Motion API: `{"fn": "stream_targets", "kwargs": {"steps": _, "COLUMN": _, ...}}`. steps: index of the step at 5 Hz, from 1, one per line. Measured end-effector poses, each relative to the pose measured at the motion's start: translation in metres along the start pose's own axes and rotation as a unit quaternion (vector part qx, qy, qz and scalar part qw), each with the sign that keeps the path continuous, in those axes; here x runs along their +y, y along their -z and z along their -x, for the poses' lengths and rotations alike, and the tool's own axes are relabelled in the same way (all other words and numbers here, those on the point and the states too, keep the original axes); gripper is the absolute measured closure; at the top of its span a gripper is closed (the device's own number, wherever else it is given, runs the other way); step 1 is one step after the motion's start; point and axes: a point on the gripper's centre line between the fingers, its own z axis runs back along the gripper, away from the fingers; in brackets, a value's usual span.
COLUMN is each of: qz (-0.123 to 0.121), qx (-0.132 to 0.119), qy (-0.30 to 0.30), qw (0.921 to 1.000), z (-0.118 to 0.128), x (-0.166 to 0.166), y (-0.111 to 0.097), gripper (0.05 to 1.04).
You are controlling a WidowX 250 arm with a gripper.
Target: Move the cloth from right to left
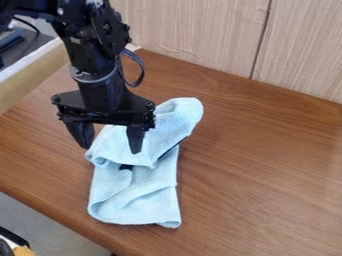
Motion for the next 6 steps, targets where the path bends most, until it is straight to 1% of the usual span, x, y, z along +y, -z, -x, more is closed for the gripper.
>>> {"fn": "stream_targets", "kwargs": {"steps": 1, "qz": -0.002, "qx": 0.01, "qy": 0.002, "qw": 0.9999, "z": 0.002, "x": -0.001, "y": 0.005, "gripper": 0.083}}
{"fn": "stream_targets", "kwargs": {"steps": 2, "qz": 0.003, "qx": 0.027, "qy": 0.043, "qw": 0.9987, "z": 0.0, "x": -0.023, "y": 0.019, "gripper": 0.083}}
{"fn": "stream_targets", "kwargs": {"steps": 3, "qz": 0.009, "qx": 0.044, "qy": 0.055, "qw": 0.9975, "z": -0.011, "x": -0.034, "y": 0.032, "gripper": 0.083}}
{"fn": "stream_targets", "kwargs": {"steps": 4, "qz": -0.002, "qx": 0.054, "qy": 0.08, "qw": 0.9953, "z": -0.022, "x": -0.051, "y": 0.049, "gripper": 0.083}}
{"fn": "stream_targets", "kwargs": {"steps": 5, "qz": -0.005, "qx": 0.046, "qy": 0.085, "qw": 0.9953, "z": -0.031, "x": -0.057, "y": 0.059, "gripper": 0.082}}
{"fn": "stream_targets", "kwargs": {"steps": 6, "qz": -0.017, "qx": 0.029, "qy": 0.097, "qw": 0.9948, "z": -0.036, "x": -0.062, "y": 0.063, "gripper": 0.133}}
